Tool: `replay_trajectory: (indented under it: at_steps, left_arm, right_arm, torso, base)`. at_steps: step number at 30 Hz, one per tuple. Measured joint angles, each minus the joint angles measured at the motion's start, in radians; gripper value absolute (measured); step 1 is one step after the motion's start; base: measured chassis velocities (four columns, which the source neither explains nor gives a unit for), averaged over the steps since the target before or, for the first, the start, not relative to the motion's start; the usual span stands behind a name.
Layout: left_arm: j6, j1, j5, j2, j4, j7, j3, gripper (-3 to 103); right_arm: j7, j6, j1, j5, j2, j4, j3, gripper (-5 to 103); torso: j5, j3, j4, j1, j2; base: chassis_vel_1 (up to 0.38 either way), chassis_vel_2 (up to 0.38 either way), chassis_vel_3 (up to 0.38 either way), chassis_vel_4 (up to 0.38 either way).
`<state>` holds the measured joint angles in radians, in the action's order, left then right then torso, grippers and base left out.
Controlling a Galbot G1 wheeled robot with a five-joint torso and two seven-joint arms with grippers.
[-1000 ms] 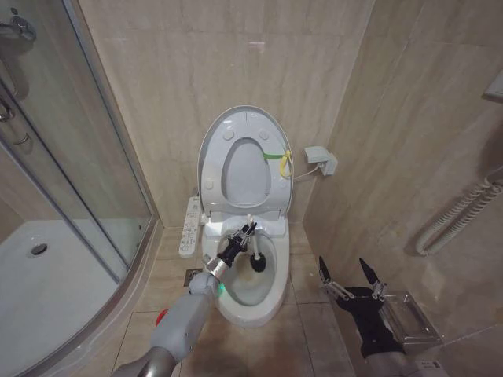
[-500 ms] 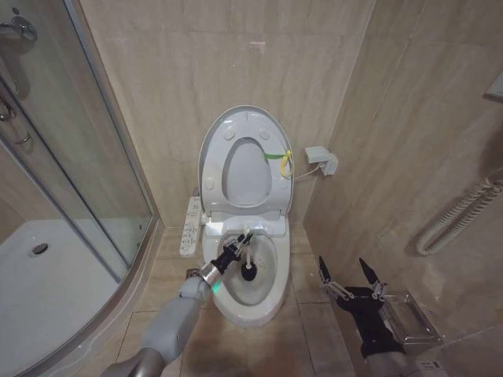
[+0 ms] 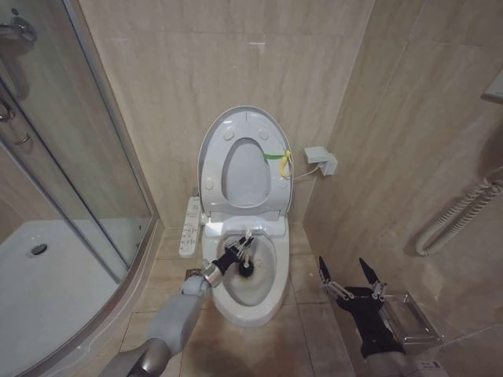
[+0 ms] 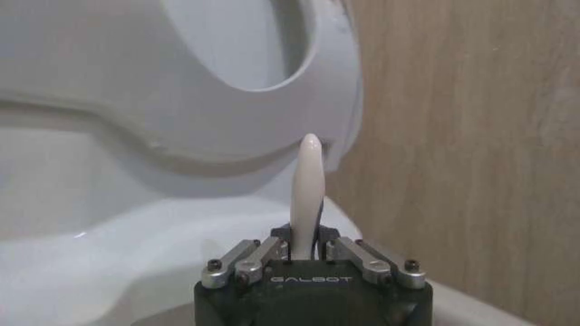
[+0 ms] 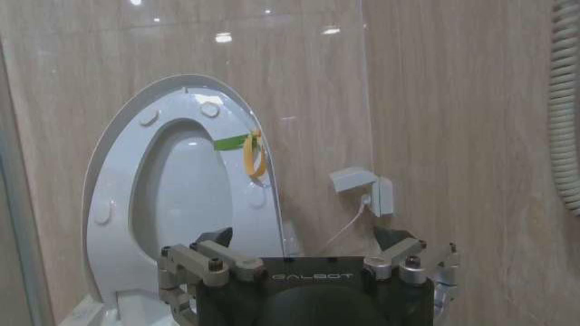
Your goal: Open the toilet lid, clean the toilet bowl with a toilet brush, close the toilet lid, and flush.
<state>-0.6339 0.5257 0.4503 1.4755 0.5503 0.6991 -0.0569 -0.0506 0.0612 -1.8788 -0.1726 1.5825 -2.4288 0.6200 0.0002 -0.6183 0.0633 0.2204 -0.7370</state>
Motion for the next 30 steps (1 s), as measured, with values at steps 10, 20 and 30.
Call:
replay_trajectory:
  at_steps: [10, 20, 30]
  left_arm:
    - [-0.019, -0.064, 0.169, 0.033, 0.043, -0.046, -0.012, 18]
    - [-0.009, 0.024, 0.202, 0.055, 0.029, -0.017, -0.013, 18]
    - [-0.058, -0.005, 0.186, 0.069, 0.077, -0.010, -0.023, 18]
  right_arm:
    - [0.000, 0.000, 0.000, 0.000, 0.000, 0.000, 0.000, 100]
    - [0.000, 0.000, 0.000, 0.000, 0.000, 0.000, 0.000, 100]
    - [0.000, 0.000, 0.000, 0.000, 0.000, 0.000, 0.000, 100]
  torso:
    - [0.0001, 0.000, 0.0013, 0.000, 0.000]
    - [0.0001, 0.000, 0.0002, 0.000, 0.000]
    - [-0.0003, 0.000, 0.0014, 0.000, 0.000]
  base:
    - [0.000, 0.000, 0.000, 0.000]
    - [0.000, 0.000, 0.000, 0.000]
    - [0.000, 0.000, 0.000, 0.000]
